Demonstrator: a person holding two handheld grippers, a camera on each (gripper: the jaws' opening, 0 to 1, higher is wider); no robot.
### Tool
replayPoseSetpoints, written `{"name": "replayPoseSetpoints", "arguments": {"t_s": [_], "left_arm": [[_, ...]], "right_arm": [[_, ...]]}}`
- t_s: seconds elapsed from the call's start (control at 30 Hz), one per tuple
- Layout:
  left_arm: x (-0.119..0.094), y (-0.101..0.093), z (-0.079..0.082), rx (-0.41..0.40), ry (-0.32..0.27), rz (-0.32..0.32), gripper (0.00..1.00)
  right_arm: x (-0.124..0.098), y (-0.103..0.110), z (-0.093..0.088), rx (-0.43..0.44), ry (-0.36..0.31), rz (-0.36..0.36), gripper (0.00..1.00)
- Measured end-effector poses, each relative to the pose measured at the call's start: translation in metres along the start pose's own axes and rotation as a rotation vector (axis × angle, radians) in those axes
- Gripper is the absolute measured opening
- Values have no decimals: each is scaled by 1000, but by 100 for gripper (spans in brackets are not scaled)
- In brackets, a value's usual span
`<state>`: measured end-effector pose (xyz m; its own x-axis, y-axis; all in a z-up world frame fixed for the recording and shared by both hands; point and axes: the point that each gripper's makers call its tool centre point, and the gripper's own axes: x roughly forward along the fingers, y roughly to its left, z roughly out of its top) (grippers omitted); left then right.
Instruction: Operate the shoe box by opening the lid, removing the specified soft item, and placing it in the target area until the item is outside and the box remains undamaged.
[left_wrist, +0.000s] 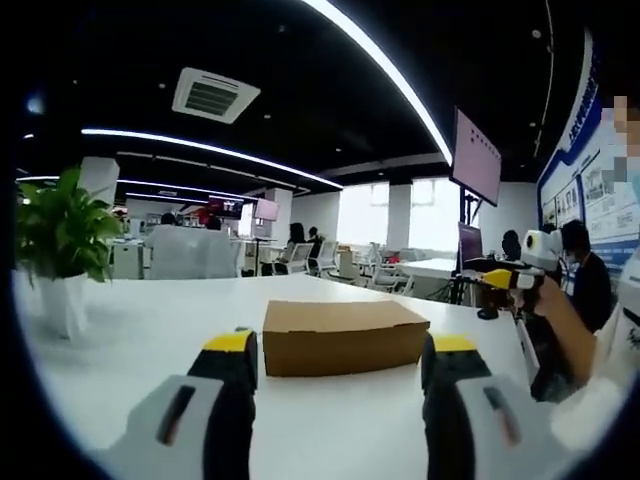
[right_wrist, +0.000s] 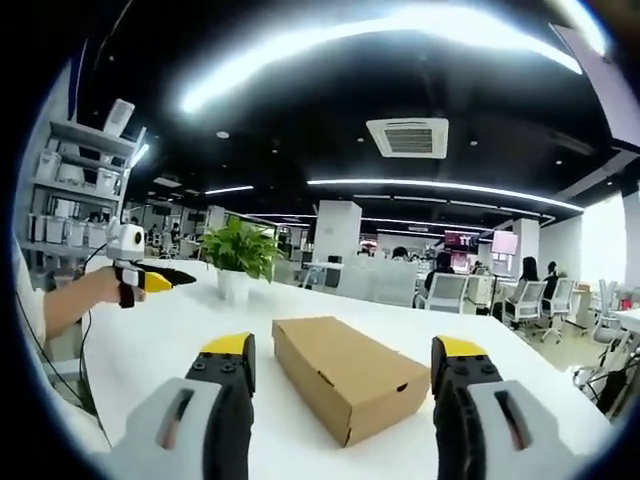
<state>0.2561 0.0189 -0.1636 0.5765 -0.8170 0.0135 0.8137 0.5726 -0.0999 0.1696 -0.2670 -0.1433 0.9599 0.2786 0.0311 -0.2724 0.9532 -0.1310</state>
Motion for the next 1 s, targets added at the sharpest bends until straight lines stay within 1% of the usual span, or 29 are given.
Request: {"name": "replayPoseSetpoints", "arguments": {"t_s": [0.1, 0.17, 0.23, 0.3, 0.37, 0.4, 0.57, 0.7, 0.73, 0.8, 0.83, 0.87, 0.9, 1.0], "left_arm": [[4, 0, 3, 15, 0, -1, 67], [8, 1, -1, 25, 30, -5, 68], [9, 0, -3, 41, 43, -5, 68], [10, 1, -4, 39, 45, -10, 69], [11, 1, -3, 19, 32, -23, 70], [12, 1, -4, 17, 34, -33, 70], [18, 2, -10, 41, 56, -35, 71], [26, 4, -20, 69, 104, -24, 71], [28, 6, -24, 92, 129, -12, 70], [28, 13, -35, 161, 205, 19, 62], [28, 15, -38, 190, 228, 33, 62], [32, 11, -37, 194, 212, 22, 64], [32, 9, -37, 185, 212, 14, 66], [35, 6, -34, 111, 169, -4, 68]], "right_arm": [[-1, -3, -3, 10, -2, -10, 73], [-2, -5, -5, 19, -1, -19, 73], [-3, -3, -5, 20, -8, -13, 74], [-3, -1, -2, 30, -32, -8, 76], [-3, -1, -1, 31, -35, -10, 77], [-2, -1, -1, 30, -37, -12, 77], [4, 2, 3, 9, -38, -3, 77], [6, 2, 4, 0, -33, -4, 75], [6, 2, 4, 2, -34, -2, 73], [7, 1, 5, 10, -39, -3, 74], [6, 1, 5, 8, -37, -3, 74], [5, -1, 3, -8, -31, -9, 74], [4, -3, 1, -10, -26, -17, 74], [3, -9, -7, 5, -9, -31, 74]]}}
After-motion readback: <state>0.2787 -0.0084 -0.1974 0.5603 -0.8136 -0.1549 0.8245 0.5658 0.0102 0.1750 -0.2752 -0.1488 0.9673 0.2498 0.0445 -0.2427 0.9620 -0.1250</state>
